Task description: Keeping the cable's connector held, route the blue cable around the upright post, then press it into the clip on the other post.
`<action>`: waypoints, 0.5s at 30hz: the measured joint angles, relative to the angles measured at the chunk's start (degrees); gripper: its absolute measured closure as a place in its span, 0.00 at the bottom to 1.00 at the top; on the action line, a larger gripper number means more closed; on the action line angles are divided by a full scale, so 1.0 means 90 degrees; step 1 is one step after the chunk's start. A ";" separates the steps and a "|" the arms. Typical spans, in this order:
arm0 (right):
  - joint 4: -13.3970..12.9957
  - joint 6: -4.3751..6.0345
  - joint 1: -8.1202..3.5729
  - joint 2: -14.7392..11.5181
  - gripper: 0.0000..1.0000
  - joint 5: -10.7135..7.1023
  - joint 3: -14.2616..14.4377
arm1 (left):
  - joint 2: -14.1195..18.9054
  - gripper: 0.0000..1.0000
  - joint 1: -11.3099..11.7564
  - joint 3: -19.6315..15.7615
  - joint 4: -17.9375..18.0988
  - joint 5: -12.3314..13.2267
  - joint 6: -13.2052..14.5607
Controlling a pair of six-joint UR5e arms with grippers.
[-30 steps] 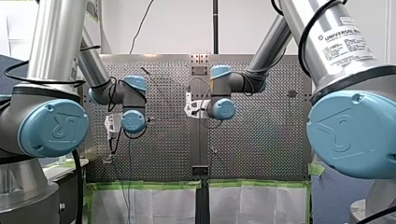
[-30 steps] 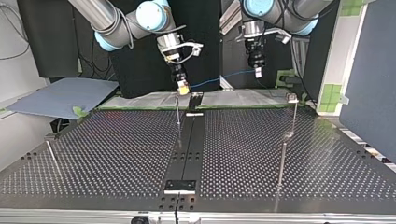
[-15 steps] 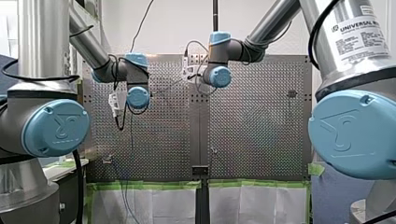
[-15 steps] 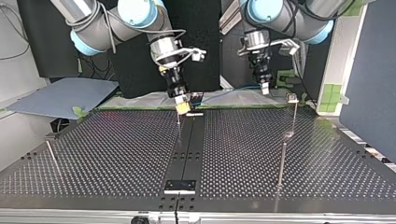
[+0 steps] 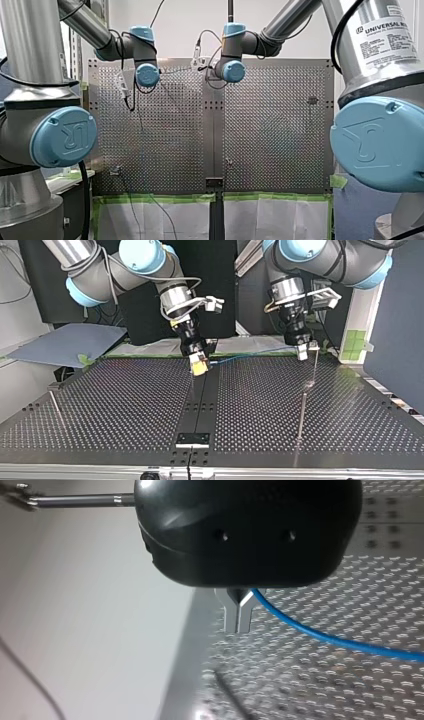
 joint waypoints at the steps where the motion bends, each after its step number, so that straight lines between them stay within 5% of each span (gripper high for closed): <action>1: 0.0002 0.0048 -0.0002 0.0011 1.00 -0.0021 -0.0031 | 0.0037 1.00 0.0019 0.0053 -0.0056 0.0005 -0.0008; 15: 0.0256 0.0450 0.0002 0.0231 1.00 -0.0291 -0.0912 | 0.0236 1.00 0.0342 0.0975 -0.0971 0.0342 -0.0225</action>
